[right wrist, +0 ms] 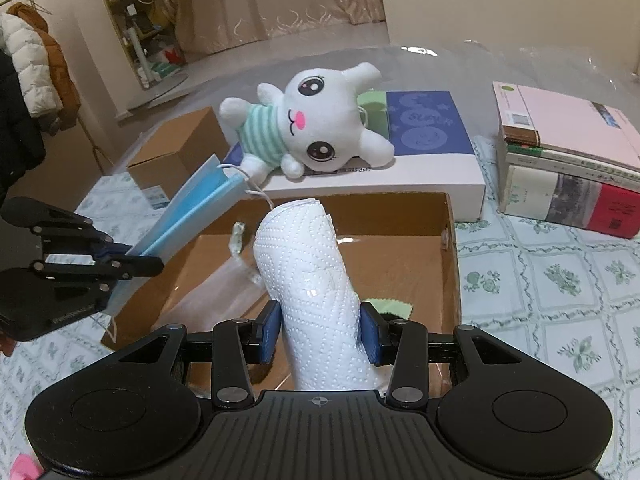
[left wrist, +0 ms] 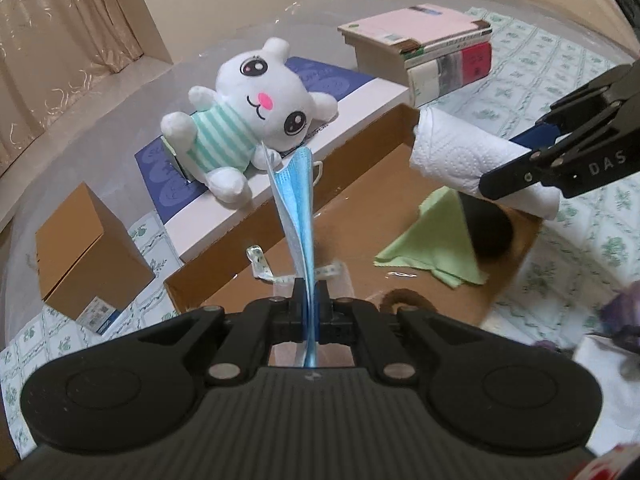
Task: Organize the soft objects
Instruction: 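Open both grippers to drop the mask and paper towel into the box, then move both grippers back toward the remaining pile beside the pink tumbler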
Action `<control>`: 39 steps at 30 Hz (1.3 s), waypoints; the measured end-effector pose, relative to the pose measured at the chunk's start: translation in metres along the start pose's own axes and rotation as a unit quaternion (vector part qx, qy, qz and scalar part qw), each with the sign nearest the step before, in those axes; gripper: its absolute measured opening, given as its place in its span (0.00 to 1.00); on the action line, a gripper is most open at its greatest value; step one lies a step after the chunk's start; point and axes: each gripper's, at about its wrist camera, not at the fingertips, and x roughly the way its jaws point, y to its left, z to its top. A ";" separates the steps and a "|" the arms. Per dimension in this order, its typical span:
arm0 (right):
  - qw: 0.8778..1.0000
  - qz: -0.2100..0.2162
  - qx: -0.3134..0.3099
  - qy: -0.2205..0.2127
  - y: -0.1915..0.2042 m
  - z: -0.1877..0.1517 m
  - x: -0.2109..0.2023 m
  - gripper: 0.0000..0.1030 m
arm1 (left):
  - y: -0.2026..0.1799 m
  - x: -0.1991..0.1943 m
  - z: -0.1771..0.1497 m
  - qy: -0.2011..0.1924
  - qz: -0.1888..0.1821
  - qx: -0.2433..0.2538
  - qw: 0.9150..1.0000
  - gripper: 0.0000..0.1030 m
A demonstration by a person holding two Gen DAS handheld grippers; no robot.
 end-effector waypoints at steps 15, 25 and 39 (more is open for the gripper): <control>0.999 0.032 0.011 0.007 0.004 -0.001 0.025 0.41 | 0.014 0.008 -0.015 -0.007 -0.005 -0.041 0.999 0.42; 0.999 0.033 0.021 -0.022 0.011 0.000 0.019 0.77 | 0.015 -0.011 -0.022 -0.022 -0.001 -0.049 0.999 0.42; 0.998 0.032 0.000 -0.047 0.043 -0.027 -0.073 0.77 | -0.012 -0.101 -0.041 -0.047 0.000 -0.100 0.994 0.42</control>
